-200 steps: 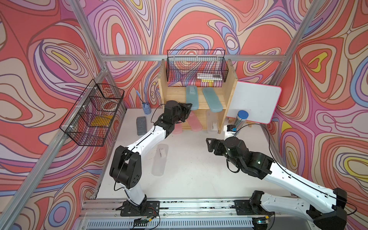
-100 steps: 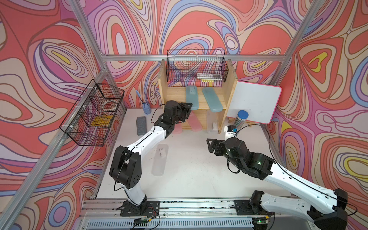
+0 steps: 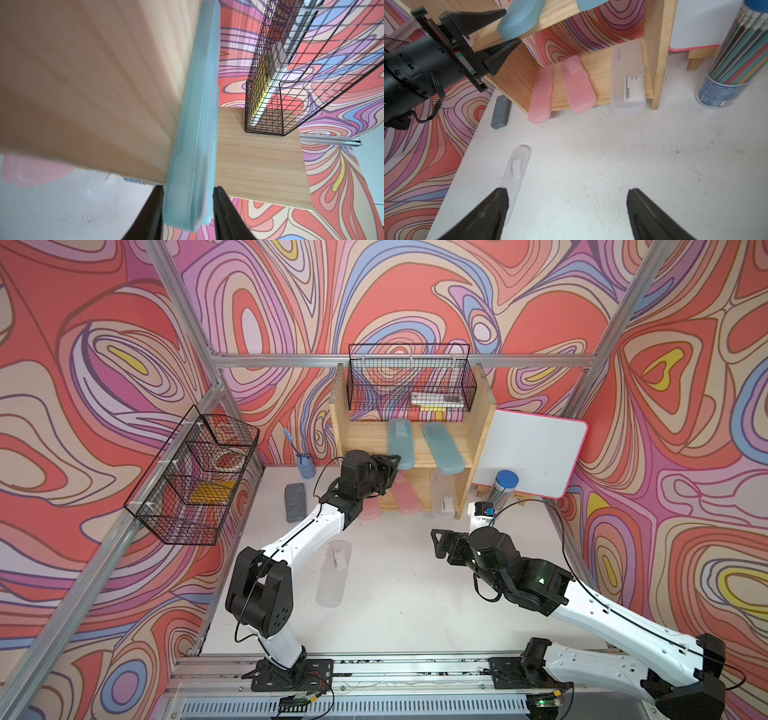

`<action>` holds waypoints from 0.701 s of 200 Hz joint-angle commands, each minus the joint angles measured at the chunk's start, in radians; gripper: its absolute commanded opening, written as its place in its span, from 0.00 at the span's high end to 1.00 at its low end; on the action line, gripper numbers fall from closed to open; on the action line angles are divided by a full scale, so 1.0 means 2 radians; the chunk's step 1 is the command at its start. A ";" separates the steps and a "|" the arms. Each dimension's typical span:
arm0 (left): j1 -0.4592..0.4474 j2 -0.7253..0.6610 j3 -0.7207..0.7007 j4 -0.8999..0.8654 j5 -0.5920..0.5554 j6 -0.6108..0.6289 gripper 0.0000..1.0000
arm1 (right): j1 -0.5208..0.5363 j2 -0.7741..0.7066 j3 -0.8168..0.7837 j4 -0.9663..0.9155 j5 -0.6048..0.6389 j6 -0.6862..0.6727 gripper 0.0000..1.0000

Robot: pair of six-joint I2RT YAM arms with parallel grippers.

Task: Remove the pencil cases from the shelf
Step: Pick up the pencil case from the shelf.

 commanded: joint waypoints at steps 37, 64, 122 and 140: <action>-0.004 -0.005 -0.001 0.018 0.007 0.010 0.73 | -0.002 -0.006 -0.008 0.004 0.009 0.004 0.08; -0.004 -0.008 -0.003 0.017 0.007 0.010 0.78 | -0.002 -0.008 -0.008 0.004 0.010 0.003 0.08; -0.004 -0.034 -0.023 0.021 0.011 0.013 0.85 | -0.002 0.008 0.015 -0.005 0.000 -0.001 0.08; -0.004 -0.051 -0.037 0.024 0.018 0.018 0.89 | -0.004 0.014 0.028 -0.005 -0.010 -0.007 0.08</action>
